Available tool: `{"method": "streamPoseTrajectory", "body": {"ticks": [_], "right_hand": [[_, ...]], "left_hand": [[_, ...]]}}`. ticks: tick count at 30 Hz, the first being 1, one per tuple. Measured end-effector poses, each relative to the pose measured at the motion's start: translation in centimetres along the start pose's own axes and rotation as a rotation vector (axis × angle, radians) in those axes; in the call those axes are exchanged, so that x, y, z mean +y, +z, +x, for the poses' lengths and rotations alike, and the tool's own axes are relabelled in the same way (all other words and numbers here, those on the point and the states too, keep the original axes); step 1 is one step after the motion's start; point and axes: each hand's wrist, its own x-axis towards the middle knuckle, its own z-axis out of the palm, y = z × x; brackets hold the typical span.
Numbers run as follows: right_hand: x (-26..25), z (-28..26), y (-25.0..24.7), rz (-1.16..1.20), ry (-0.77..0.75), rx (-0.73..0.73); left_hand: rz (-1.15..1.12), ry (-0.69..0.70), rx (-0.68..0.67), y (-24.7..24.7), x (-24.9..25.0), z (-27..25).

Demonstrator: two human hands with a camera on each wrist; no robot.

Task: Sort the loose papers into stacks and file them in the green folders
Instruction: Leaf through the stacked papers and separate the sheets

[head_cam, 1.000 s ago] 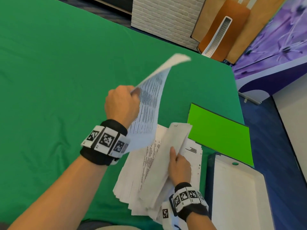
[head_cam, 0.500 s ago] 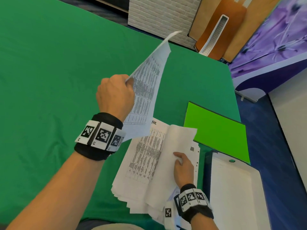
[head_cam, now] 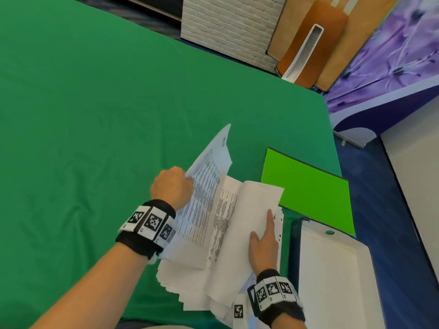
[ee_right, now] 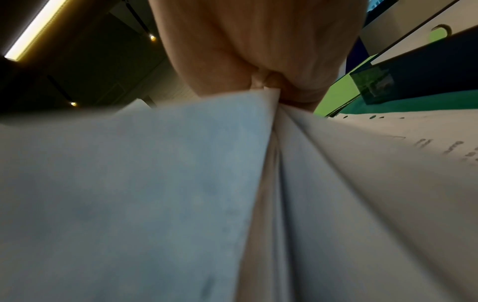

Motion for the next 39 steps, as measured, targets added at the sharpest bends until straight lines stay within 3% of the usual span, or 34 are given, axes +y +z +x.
{"method": "streamPoseTrajectory", "body": {"ticks": [9,13,18,21,25,30,35,37,39], "right_hand": [[-0.3,-0.8,-1.2,0.035,-0.031,0.058],[-0.1,-0.4,-1.0,-0.026,-0.058,0.048],[-1.2,0.4,-1.2,-0.153,-0.081,0.088],[-1.7,0.5,-1.0,-0.185,-0.097,0.105],[-1.5,0.6,0.1,-0.201,-0.057,0.027],[-2.3,0.2,0.8,-0.151,-0.066,-0.024],[-2.7,0.0,1.4,-0.054,-0.03,-0.031],[-2.1,0.4,1.6,-0.141,-0.03,-0.025],[-1.5,0.6,1.6,-0.211,-0.015,-0.007]], "left_hand": [[-0.28,-0.113,-0.383,7.8,-3.5,-0.6],[-0.322,-0.088,-0.36,9.8,-3.2,-1.4],[-0.241,0.031,-0.268,9.4,-2.3,-1.8],[-0.151,0.013,-0.199,9.3,-1.5,-2.0],[-0.1,0.033,-0.346,10.3,-0.9,-2.9],[-0.398,0.159,-0.417,10.3,0.5,-5.0],[-0.397,0.168,-0.597,10.5,1.0,-4.9],[-0.288,0.123,-0.509,10.5,0.3,-4.0],[0.002,-0.021,-0.267,10.1,-1.1,-2.8]]}}
